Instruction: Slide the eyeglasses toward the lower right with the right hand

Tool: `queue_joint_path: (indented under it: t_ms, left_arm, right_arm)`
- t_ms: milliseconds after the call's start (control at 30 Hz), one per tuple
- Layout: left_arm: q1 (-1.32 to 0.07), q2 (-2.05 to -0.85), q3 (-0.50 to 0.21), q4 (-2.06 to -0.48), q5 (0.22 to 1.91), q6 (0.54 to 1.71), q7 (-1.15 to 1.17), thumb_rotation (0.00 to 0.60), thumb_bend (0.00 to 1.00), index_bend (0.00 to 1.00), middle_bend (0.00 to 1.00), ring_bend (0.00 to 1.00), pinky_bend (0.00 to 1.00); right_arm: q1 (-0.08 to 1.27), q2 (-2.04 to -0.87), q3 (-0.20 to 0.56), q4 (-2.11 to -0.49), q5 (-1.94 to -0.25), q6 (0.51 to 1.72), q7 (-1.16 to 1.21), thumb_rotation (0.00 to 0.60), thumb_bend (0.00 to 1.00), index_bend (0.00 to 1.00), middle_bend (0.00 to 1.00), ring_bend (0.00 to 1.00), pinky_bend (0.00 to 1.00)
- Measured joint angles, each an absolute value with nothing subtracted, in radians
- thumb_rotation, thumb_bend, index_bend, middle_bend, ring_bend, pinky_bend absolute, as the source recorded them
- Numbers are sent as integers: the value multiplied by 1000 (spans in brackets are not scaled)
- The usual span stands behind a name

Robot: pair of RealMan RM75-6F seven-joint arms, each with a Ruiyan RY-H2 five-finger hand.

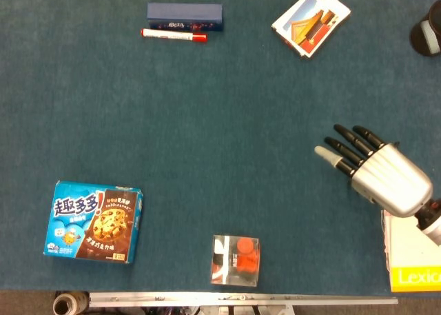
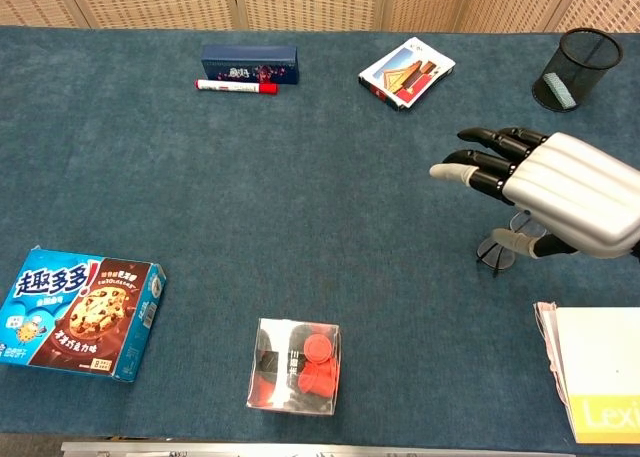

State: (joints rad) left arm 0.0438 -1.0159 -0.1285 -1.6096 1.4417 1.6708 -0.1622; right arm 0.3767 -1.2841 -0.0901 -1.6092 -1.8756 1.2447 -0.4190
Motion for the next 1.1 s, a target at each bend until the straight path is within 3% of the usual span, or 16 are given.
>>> queue_joint_path:
  t_ms: [1100]
  left_arm:
    - [38,-1023,-124,-1613,1447,1662,-135,600,222,441,289,300,457]
  right_arm:
    - [345,-1312,-74,-1443,-1787,1272,-341,600,275,156,202,75,207]
